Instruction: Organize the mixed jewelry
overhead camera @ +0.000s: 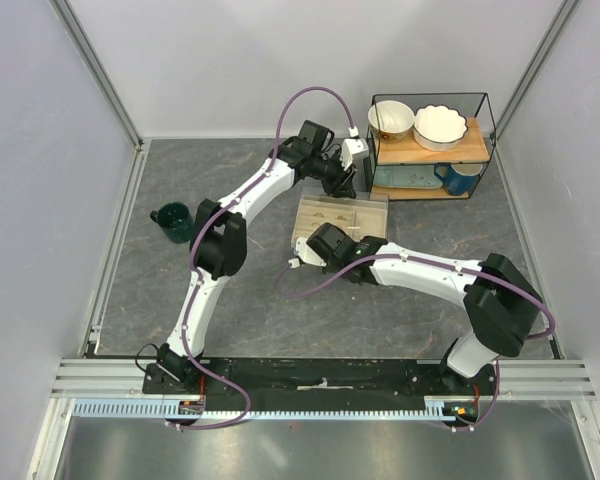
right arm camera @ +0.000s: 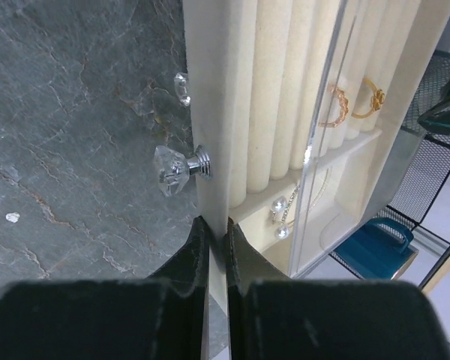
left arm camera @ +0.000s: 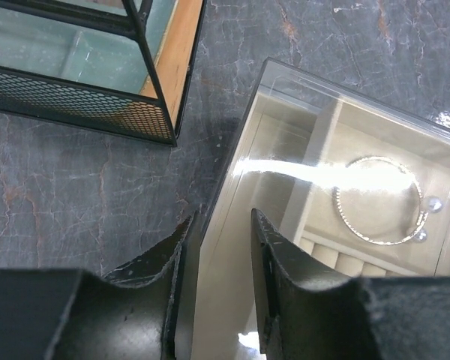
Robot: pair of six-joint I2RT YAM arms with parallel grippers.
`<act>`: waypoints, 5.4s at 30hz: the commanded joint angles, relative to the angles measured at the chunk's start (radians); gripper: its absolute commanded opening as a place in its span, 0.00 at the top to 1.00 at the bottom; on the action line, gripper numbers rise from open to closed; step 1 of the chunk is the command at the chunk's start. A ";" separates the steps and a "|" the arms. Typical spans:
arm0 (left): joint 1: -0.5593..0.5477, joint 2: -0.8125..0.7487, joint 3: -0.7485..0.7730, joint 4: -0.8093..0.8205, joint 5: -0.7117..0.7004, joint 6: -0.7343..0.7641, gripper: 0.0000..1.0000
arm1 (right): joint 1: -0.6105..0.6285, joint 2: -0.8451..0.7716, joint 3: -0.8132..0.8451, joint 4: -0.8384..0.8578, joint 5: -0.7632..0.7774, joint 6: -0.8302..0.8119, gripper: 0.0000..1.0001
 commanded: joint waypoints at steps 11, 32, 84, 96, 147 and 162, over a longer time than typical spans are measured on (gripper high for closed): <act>-0.074 0.087 -0.101 -0.272 -0.033 -0.007 0.64 | -0.056 0.011 0.107 0.182 0.150 -0.064 1.00; -0.074 0.084 -0.109 -0.275 -0.032 0.001 0.64 | -0.085 -0.021 0.094 0.193 0.152 -0.086 0.44; -0.073 0.066 -0.096 -0.289 -0.058 0.021 0.65 | -0.077 -0.103 0.056 0.005 -0.029 -0.004 0.31; -0.042 0.046 -0.113 -0.289 -0.069 0.018 0.65 | -0.132 -0.060 0.019 0.062 -0.040 -0.030 0.31; 0.133 -0.506 -0.381 0.000 -0.145 -0.235 0.35 | -0.236 -0.365 0.119 0.019 -0.140 0.193 0.02; 0.386 -0.974 -0.740 0.377 -0.496 -0.440 0.28 | -0.617 -0.402 0.282 0.226 -0.098 0.473 0.02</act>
